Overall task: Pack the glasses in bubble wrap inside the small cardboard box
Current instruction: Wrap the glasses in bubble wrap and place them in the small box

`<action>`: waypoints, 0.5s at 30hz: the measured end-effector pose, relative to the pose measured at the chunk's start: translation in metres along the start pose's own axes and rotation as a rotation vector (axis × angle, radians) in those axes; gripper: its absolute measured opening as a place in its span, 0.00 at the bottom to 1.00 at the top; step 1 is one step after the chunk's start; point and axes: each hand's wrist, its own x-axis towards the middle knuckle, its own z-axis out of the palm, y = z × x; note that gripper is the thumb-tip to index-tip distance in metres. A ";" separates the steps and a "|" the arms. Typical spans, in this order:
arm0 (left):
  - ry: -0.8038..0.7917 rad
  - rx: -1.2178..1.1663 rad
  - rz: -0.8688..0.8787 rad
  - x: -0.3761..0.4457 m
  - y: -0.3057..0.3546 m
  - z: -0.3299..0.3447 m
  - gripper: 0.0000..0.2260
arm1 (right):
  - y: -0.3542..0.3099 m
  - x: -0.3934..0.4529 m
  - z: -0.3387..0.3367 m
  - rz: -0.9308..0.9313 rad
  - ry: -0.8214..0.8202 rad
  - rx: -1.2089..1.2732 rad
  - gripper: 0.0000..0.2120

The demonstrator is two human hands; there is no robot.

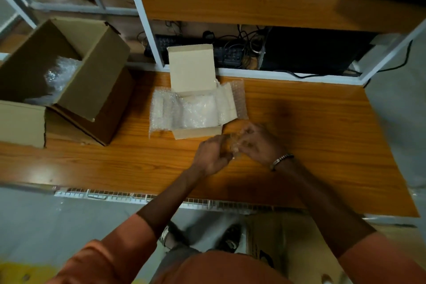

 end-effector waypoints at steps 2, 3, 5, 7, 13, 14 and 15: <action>0.031 -0.127 -0.035 -0.003 0.004 -0.010 0.32 | -0.008 0.011 -0.011 -0.016 0.021 0.079 0.05; 0.053 -0.233 -0.052 -0.004 0.006 -0.017 0.32 | -0.014 0.019 -0.016 -0.016 0.040 0.120 0.04; 0.125 -0.492 -0.085 -0.008 0.011 -0.036 0.29 | -0.028 0.037 -0.030 -0.019 0.061 0.237 0.04; 0.242 -0.724 -0.139 -0.014 0.017 -0.059 0.22 | -0.042 0.053 -0.043 -0.030 0.068 0.398 0.03; 0.178 -1.172 -0.332 -0.037 0.019 -0.104 0.18 | -0.089 0.088 -0.035 0.065 0.064 0.727 0.13; 0.188 -1.211 -0.365 -0.040 0.016 -0.107 0.19 | -0.097 0.092 -0.031 0.067 0.043 0.739 0.15; 0.215 -1.232 -0.391 -0.042 0.012 -0.109 0.20 | -0.104 0.097 -0.028 0.063 0.026 0.750 0.15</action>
